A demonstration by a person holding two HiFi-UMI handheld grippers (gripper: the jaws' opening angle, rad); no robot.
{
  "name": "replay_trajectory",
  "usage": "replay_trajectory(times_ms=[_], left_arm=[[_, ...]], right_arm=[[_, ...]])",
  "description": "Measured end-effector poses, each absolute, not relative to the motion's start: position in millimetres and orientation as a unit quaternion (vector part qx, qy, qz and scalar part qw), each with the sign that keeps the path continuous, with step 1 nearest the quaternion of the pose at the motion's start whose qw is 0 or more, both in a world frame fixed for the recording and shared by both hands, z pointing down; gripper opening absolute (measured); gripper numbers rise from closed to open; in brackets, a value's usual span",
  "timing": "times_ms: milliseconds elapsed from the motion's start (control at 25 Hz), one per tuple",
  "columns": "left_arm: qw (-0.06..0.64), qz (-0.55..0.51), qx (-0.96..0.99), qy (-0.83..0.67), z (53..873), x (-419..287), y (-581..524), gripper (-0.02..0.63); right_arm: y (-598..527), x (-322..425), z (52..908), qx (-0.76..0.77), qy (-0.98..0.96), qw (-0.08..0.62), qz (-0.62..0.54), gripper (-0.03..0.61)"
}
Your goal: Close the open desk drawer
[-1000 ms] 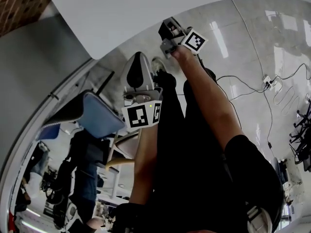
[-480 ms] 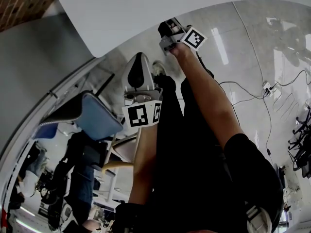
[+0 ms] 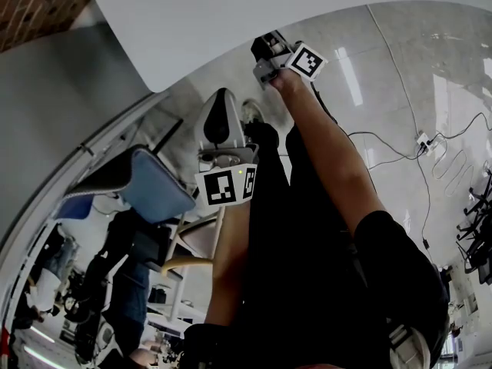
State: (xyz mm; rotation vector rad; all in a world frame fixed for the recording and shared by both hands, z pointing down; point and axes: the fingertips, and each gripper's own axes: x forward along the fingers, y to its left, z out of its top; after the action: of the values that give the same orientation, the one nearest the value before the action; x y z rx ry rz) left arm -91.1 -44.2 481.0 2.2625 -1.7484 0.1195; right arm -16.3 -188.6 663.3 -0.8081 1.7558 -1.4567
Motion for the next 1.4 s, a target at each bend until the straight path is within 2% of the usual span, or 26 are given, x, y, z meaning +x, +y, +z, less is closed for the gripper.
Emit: replay_trajectory(times_ms=[160, 280, 480, 680, 1040, 1160, 1400], left_arm=[[0.143, 0.042, 0.779, -0.609, 472, -94, -42, 0.017], [0.146, 0.038, 0.777, -0.612, 464, -95, -34, 0.017], [0.151, 0.037, 0.772, -0.617, 451, -97, -25, 0.017], [0.155, 0.033, 0.769, -0.619, 422, -92, -19, 0.017], [0.147, 0.017, 0.771, -0.620, 346, -87, -12, 0.017], [0.130, 0.023, 0.771, -0.623, 323, -91, -8, 0.017], [0.132, 0.019, 0.765, -0.629, 293, -95, -4, 0.016]], right_arm=[[-189, -16, 667, -0.321, 0.667, 0.341, -0.579, 0.046], [-178, -15, 673, -0.331, 0.656, 0.330, -0.592, 0.106], [-155, -14, 678, -0.341, 0.663, 0.286, -0.602, 0.094], [-137, -6, 650, -0.325, 0.664, 0.279, -0.613, 0.065], [-97, 15, 602, -0.331, 0.700, 0.175, -0.608, 0.035], [-79, 15, 580, -0.322, 0.724, 0.122, -0.598, 0.005], [-50, 23, 531, -0.293, 0.772, 0.017, -0.563, 0.003]])
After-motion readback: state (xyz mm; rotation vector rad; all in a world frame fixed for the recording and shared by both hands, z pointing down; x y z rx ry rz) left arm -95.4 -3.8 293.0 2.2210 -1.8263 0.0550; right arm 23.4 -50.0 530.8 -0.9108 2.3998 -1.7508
